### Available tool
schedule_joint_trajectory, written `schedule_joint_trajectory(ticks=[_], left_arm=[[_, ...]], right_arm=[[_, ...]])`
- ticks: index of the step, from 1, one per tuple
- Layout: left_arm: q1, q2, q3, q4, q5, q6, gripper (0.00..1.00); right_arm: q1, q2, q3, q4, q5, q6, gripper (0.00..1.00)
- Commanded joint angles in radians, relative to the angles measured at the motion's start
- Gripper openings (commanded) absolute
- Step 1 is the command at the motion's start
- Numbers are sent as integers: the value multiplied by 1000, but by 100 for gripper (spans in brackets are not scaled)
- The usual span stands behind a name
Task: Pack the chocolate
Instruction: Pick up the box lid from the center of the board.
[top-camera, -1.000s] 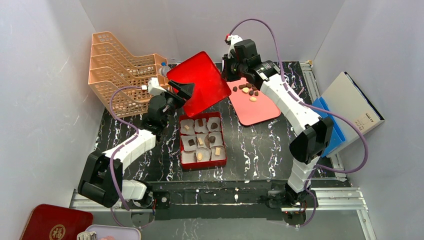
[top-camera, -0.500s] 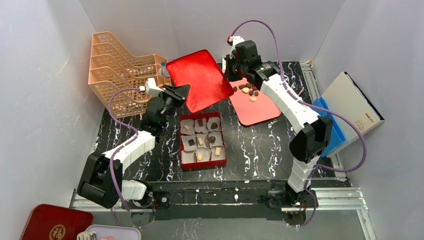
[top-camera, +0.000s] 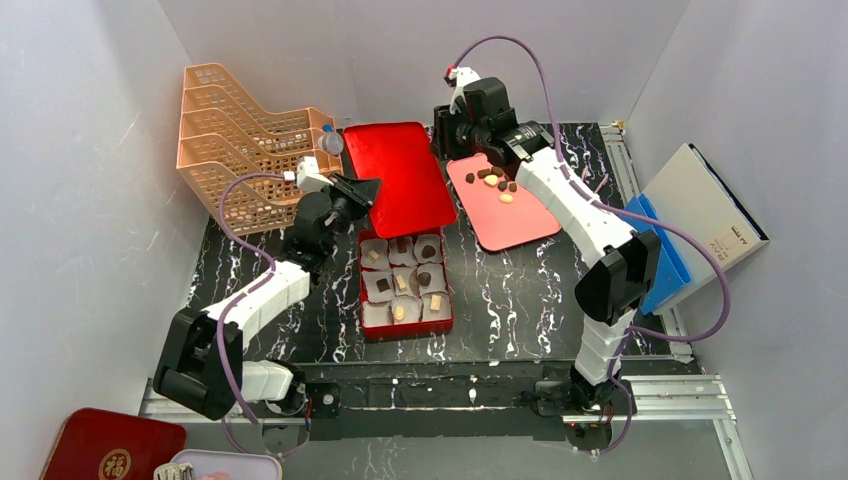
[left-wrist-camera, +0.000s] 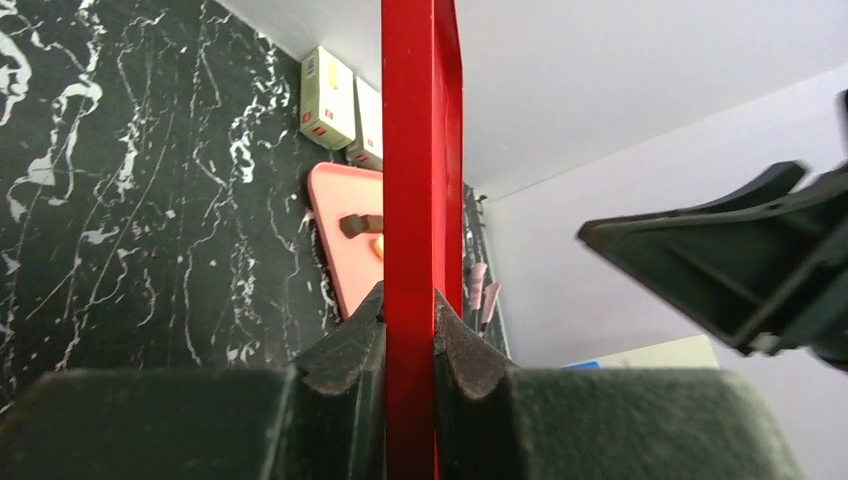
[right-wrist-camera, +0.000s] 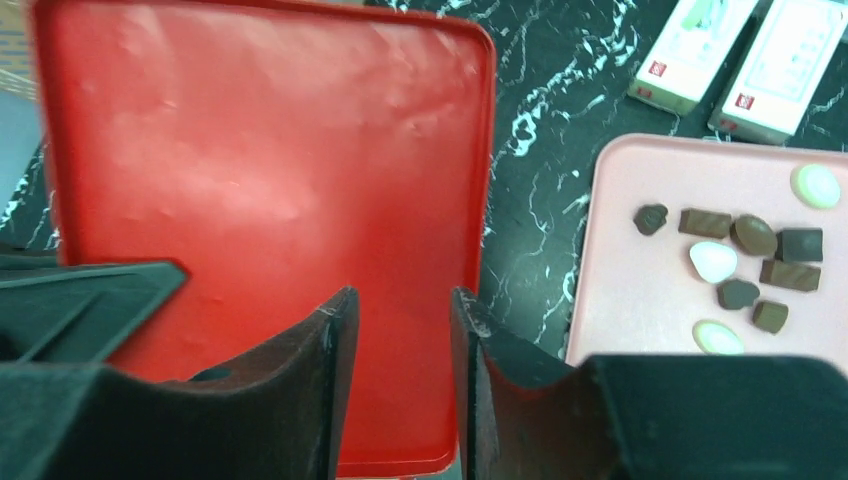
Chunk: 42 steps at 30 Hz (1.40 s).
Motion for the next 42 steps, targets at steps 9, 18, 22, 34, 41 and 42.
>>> schedule_joint_trajectory(ticks=[9, 18, 22, 34, 41, 42], left_arm=[[-5, -56, 153, -198, -33, 44, 0], [-6, -108, 250, -468, -70, -187, 0], [-5, -161, 285, -598, -87, -287, 0], [-5, -264, 357, -912, -61, -651, 0], [-6, -208, 453, -1056, -24, -673, 0], [-5, -191, 460, -1056, -3, -672, 0]], right_arm=[[8, -32, 119, -22, 4, -4, 55], [8, -264, -164, 41, 135, -82, 59], [8, -400, -359, 175, 196, -155, 59], [9, -821, -745, 352, 127, -377, 63], [9, -863, -594, 136, -147, -440, 68], [8, -861, -573, 105, -179, -445, 68]])
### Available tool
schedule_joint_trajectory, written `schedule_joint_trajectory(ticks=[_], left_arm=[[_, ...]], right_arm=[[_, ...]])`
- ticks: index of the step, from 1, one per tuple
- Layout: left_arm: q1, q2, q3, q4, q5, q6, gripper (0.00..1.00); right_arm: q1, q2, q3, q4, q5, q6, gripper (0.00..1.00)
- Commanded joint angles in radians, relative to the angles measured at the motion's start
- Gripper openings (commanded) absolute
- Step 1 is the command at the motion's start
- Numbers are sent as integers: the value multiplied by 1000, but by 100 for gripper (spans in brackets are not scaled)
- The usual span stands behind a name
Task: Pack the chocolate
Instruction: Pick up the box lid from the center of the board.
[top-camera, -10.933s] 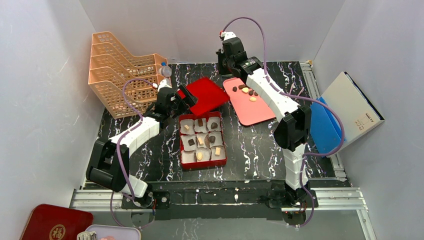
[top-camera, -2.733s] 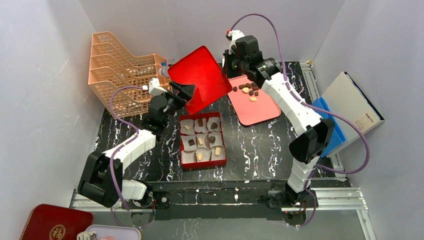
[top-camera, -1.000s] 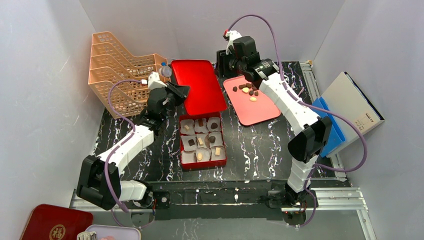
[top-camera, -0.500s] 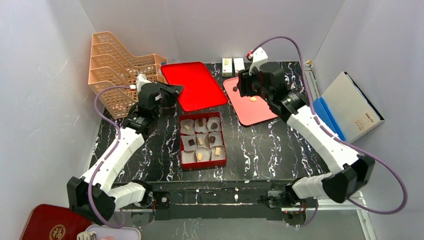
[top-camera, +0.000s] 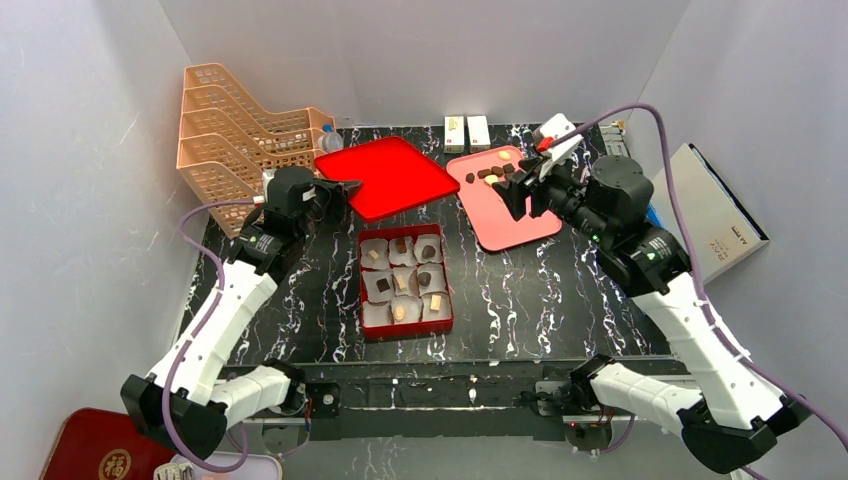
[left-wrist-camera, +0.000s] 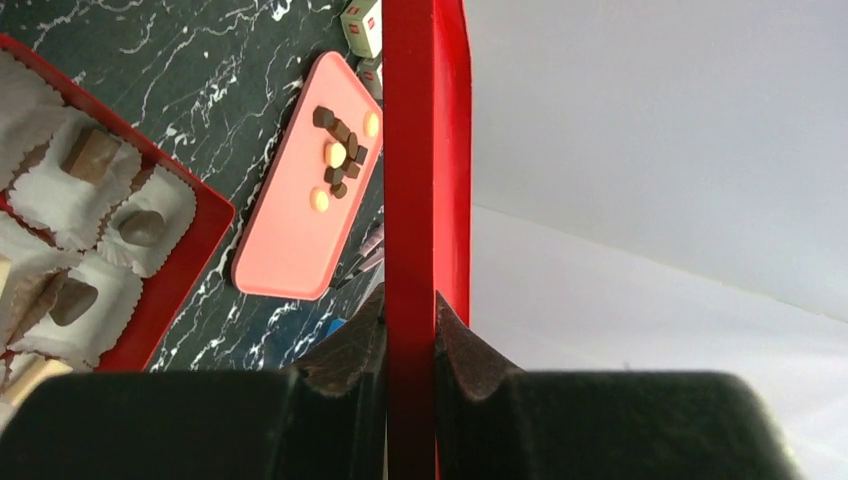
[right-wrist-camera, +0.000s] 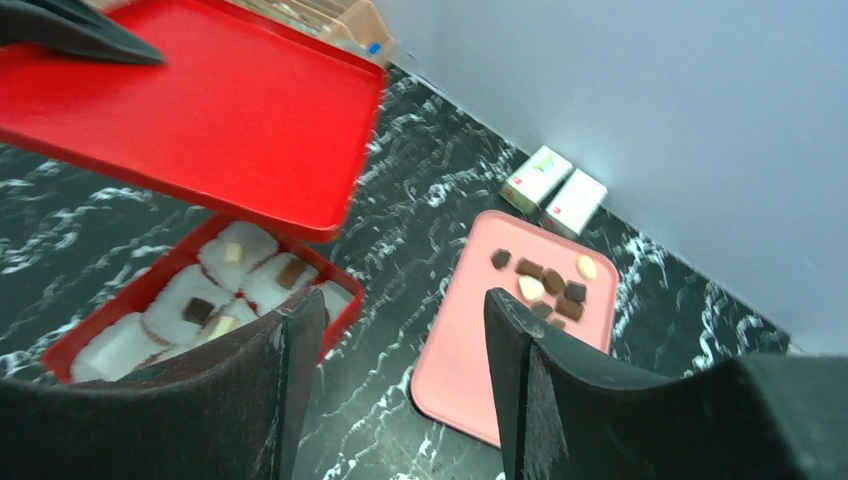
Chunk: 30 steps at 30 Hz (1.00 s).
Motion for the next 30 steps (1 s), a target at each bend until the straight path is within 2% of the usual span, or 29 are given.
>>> schedule_joint_trajectory(ticks=[1, 6, 13, 21, 30], left_arm=[[-4, 46, 77, -52, 76, -48, 0], [-9, 122, 115, -56, 149, -20, 0], [-12, 259, 210, -68, 330, 64, 0], [-14, 381, 308, -92, 469, 134, 0], [-14, 474, 412, -150, 534, 196, 0]], right_arm=[[-1, 4, 115, -139, -211, -64, 68], [8, -16, 151, -225, -296, -94, 68], [20, 19, 176, -275, -377, -125, 67], [22, 60, 193, -300, -378, -166, 66], [57, 95, 162, -269, -374, -172, 65]])
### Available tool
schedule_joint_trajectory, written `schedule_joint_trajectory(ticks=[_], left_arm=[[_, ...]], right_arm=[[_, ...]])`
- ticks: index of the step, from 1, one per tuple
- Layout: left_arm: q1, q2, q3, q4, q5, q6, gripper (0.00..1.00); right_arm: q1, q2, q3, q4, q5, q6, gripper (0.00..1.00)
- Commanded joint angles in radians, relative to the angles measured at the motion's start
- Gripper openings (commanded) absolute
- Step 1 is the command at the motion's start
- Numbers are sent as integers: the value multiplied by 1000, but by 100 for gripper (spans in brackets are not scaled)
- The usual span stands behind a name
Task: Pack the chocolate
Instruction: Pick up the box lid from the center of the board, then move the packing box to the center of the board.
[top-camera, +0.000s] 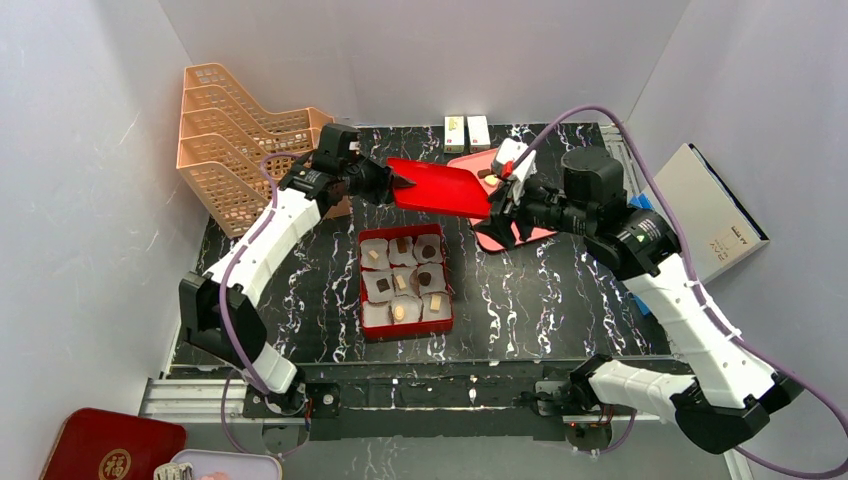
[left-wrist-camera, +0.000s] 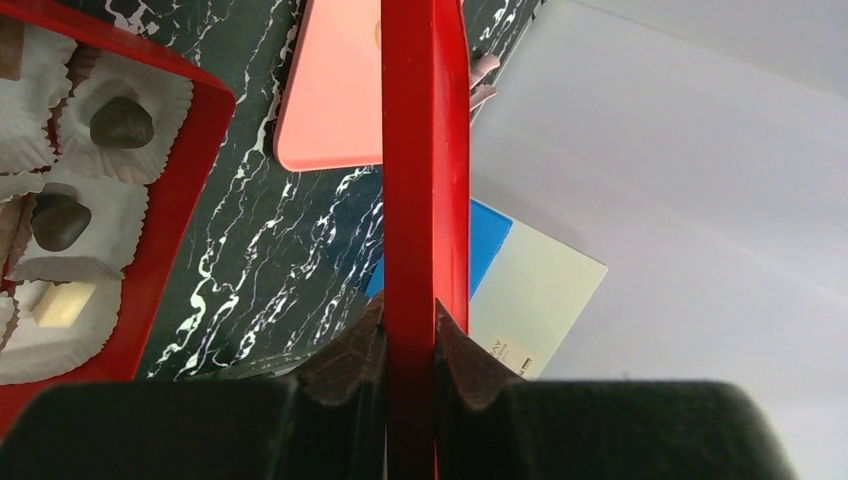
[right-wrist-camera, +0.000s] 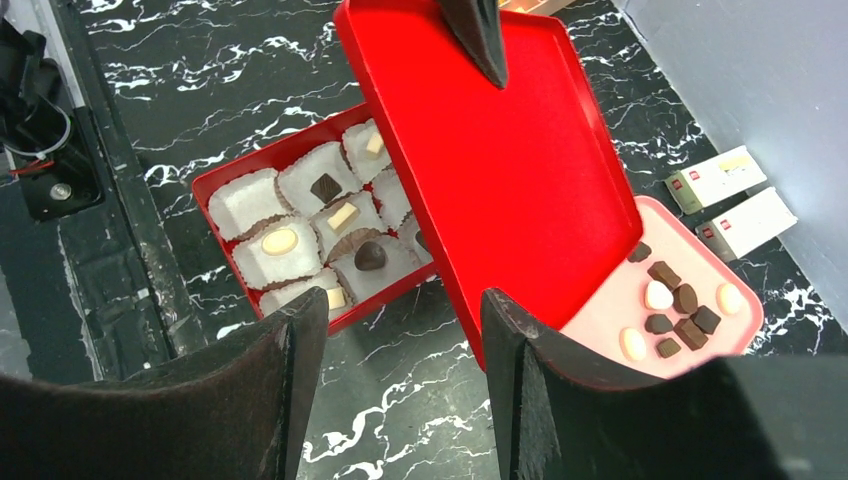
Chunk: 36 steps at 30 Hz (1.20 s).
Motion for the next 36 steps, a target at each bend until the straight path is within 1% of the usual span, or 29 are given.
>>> schedule_joint_trajectory(ticks=[1, 6, 10, 12, 16, 17, 19, 23, 26, 33, 36], left_arm=[[-4, 13, 87, -35, 97, 49, 0], [-4, 52, 137, -71, 125, 81, 0], [-4, 78, 167, -98, 149, 103, 0], [-4, 80, 177, -112, 158, 115, 0], [-4, 70, 183, -138, 170, 137, 0], [-4, 68, 183, -144, 173, 143, 0], [-4, 63, 183, -155, 178, 154, 0], [2, 65, 190, -185, 184, 180, 0], [7, 70, 188, -201, 190, 197, 0], [7, 77, 204, -220, 198, 211, 0], [8, 83, 229, -243, 177, 231, 0]], right_arm=[[45, 4, 11, 42, -2, -12, 65], [164, 35, 10, 33, 95, -20, 65], [281, 65, -8, 28, 231, -39, 65], [315, 69, -28, 42, 298, -51, 65], [325, 29, -67, 111, 363, -74, 67], [326, 26, -67, 117, 397, -83, 67], [325, 33, -46, 104, 417, -96, 67], [326, 53, 10, 66, 403, -104, 66], [326, 55, 22, 57, 407, -117, 66], [326, 74, -5, 63, 429, -148, 68], [326, 77, -19, 98, 439, -147, 67]])
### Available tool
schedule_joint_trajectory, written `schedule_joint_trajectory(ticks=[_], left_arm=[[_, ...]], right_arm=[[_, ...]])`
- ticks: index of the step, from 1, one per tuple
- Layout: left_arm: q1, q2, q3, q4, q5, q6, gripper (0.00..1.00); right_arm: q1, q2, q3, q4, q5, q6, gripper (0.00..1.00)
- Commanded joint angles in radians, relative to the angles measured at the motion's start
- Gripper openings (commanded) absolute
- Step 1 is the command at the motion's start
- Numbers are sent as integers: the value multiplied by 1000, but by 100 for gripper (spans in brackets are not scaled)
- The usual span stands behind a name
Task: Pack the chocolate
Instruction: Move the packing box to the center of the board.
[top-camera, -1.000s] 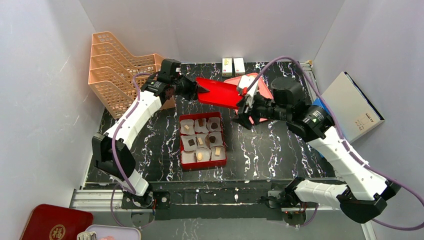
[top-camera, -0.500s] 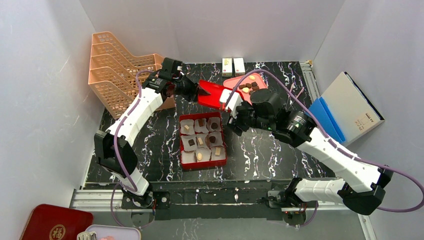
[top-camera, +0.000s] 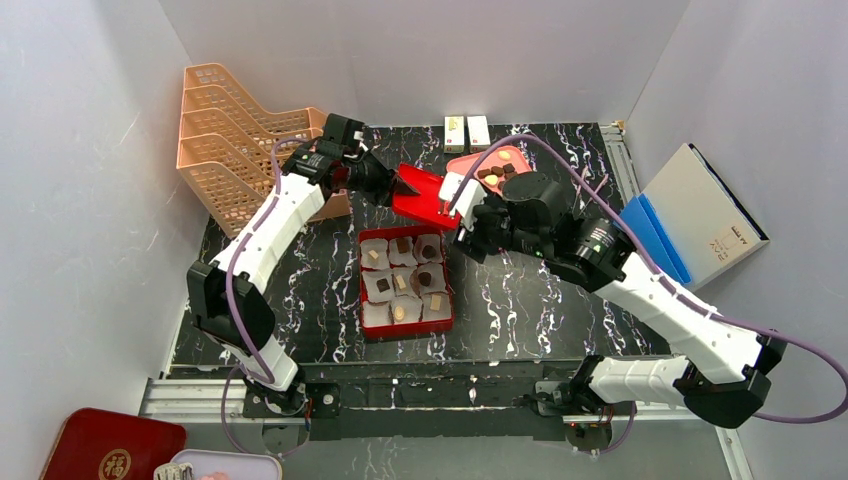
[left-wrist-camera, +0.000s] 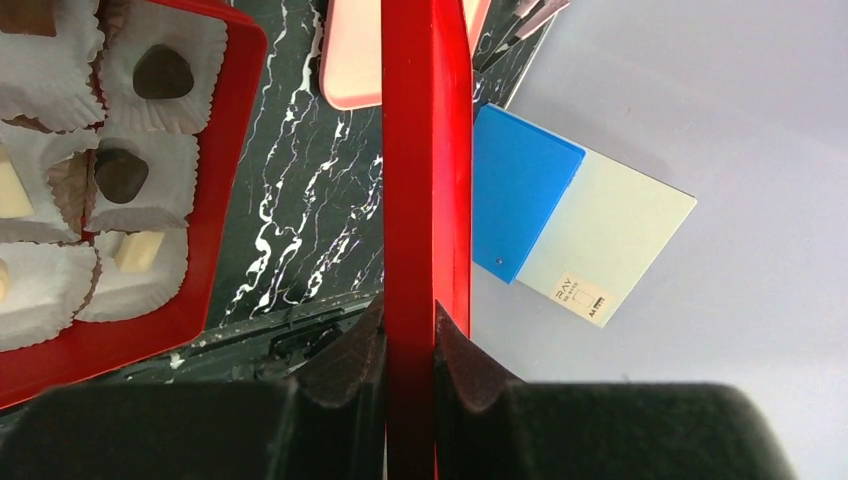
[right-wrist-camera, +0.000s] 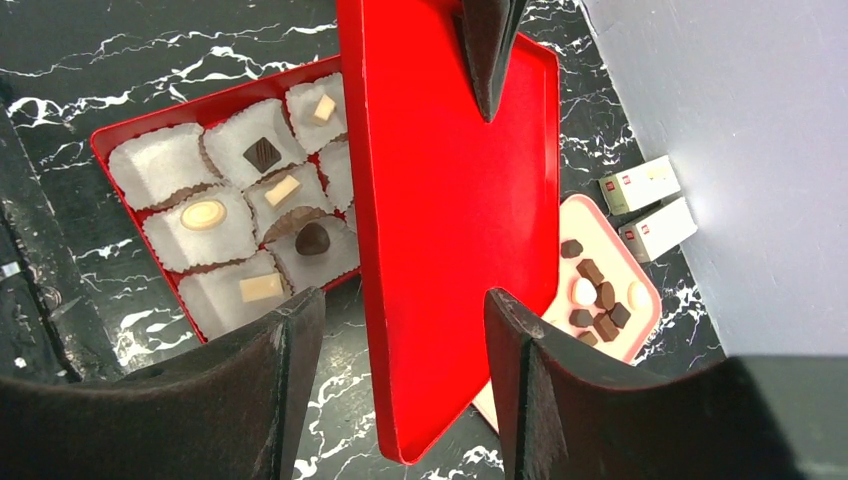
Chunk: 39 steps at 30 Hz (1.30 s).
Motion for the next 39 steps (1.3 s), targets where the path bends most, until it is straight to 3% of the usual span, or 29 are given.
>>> schedule_joint_trajectory(ticks=[1, 5, 11, 17, 22, 27, 39], left_arm=[[10, -12, 80, -42, 27, 44, 0], [46, -32, 105, -9, -70, 73, 0], [76, -88, 108, 85, -304, 143, 0], [78, -304, -142, 336, -631, 136, 0], [78, -483, -341, 532, -802, 166, 0], [77, -589, -422, 636, -833, 247, 0], [76, -788, -459, 648, -840, 355, 0]], right_arm=[[3, -11, -2, 92, 30, -15, 67], [2, -56, 4, 203, 113, 23, 65], [3, -21, 131, 110, 230, 120, 65], [3, 9, 120, 8, 331, 234, 66], [3, 71, 63, -33, 331, 348, 67], [2, 158, 8, -15, 346, 506, 63], [-58, 424, 8, 20, 247, 723, 59]])
